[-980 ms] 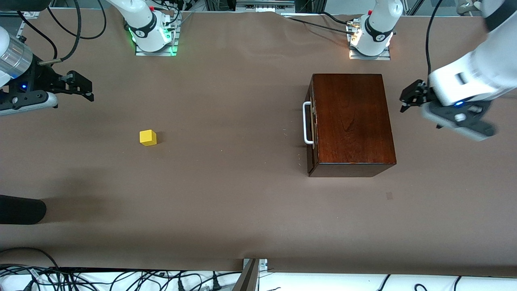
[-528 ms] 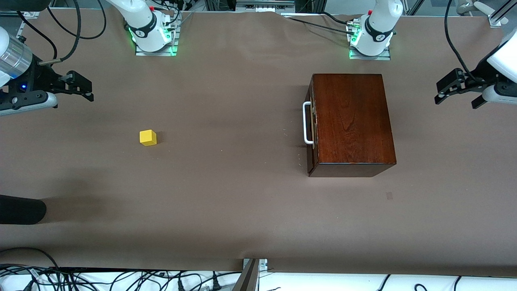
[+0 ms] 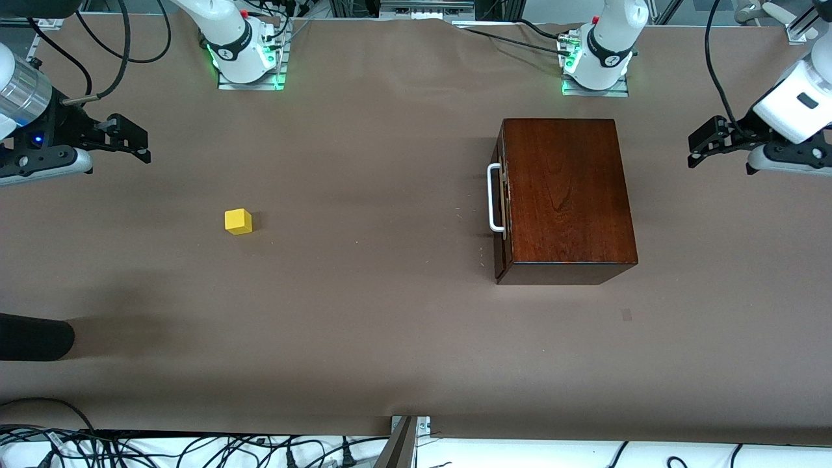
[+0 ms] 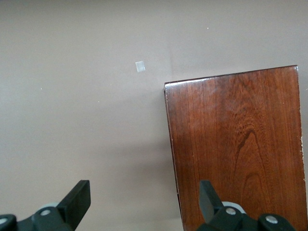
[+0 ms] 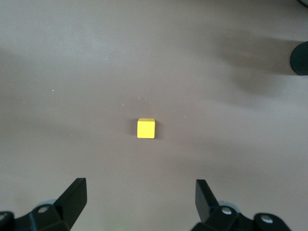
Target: Open drawer, take yellow block, close drawer
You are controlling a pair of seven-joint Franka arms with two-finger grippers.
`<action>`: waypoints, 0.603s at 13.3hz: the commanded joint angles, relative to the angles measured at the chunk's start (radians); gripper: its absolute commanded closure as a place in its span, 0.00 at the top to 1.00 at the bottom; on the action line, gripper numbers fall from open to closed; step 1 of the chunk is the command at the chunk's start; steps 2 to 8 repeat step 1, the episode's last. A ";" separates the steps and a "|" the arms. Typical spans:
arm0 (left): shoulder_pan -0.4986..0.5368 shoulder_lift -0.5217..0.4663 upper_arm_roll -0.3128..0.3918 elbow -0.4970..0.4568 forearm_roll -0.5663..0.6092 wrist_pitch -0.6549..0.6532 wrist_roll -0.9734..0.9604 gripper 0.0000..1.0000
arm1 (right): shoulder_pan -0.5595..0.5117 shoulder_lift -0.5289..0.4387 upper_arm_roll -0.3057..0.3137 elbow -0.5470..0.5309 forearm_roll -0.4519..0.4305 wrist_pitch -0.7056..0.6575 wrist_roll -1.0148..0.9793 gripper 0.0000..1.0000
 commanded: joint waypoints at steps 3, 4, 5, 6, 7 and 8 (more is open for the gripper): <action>-0.008 0.003 0.003 -0.008 0.024 0.018 -0.008 1.00 | -0.010 0.003 0.007 0.017 -0.010 -0.019 -0.014 1.00; -0.008 0.003 0.003 -0.008 0.024 0.018 -0.008 1.00 | -0.010 0.003 0.007 0.017 -0.010 -0.019 -0.014 1.00; -0.008 0.003 0.003 -0.008 0.024 0.018 -0.008 1.00 | -0.010 0.003 0.007 0.017 -0.010 -0.019 -0.014 1.00; -0.008 0.003 0.003 -0.008 0.024 0.018 -0.008 1.00 | -0.010 0.003 0.007 0.017 -0.010 -0.019 -0.014 1.00; -0.008 0.003 0.003 -0.008 0.024 0.018 -0.008 1.00 | -0.010 0.003 0.007 0.017 -0.010 -0.019 -0.014 1.00; -0.008 0.003 0.003 -0.008 0.024 0.018 -0.008 1.00 | -0.010 0.003 0.007 0.017 -0.010 -0.019 -0.014 1.00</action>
